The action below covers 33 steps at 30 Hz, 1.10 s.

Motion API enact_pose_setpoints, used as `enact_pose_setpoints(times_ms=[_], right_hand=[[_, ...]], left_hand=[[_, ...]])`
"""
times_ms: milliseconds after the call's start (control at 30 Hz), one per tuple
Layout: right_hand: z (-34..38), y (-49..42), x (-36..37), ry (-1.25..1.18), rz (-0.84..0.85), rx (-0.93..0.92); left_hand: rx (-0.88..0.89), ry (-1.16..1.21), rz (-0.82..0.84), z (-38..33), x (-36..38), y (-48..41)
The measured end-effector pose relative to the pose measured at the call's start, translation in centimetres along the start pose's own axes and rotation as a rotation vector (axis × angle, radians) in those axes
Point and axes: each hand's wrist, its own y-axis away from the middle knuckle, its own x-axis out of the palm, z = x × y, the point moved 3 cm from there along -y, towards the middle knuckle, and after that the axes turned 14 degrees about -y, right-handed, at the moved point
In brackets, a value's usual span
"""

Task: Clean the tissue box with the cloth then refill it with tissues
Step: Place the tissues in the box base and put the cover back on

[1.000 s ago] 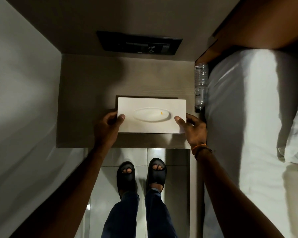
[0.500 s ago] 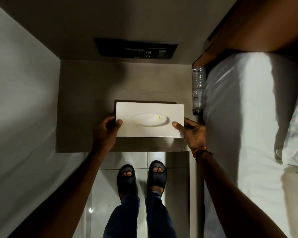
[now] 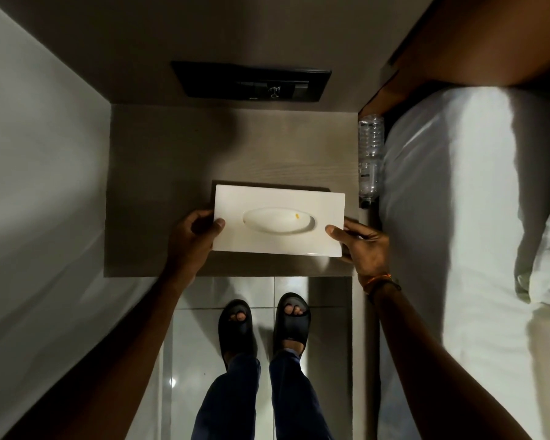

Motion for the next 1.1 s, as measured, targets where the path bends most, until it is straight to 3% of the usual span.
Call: enact_pose_setpoints(times_ms=[200, 533, 900, 1100], right_hand=[[0.3, 0.2, 0.3, -0.056, 0.001, 0.033], [0.9, -0.1, 0.3, 0.01, -0.012, 0.087], [0.5, 0.5, 1.0, 0.023, 0.008, -0.071], [0.2, 0.0, 0.9, 0.038, -0.022, -0.042]], left_hand=[[-0.001, 0.103, 0.061, -0.4, -0.2, 0.3], [-0.019, 0.056, 0.048, 0.7, -0.1, -0.3], [-0.002, 0.092, 0.056, 2.1, -0.1, -0.8], [0.002, 0.087, 0.047, 2.4, 0.2, -0.9]])
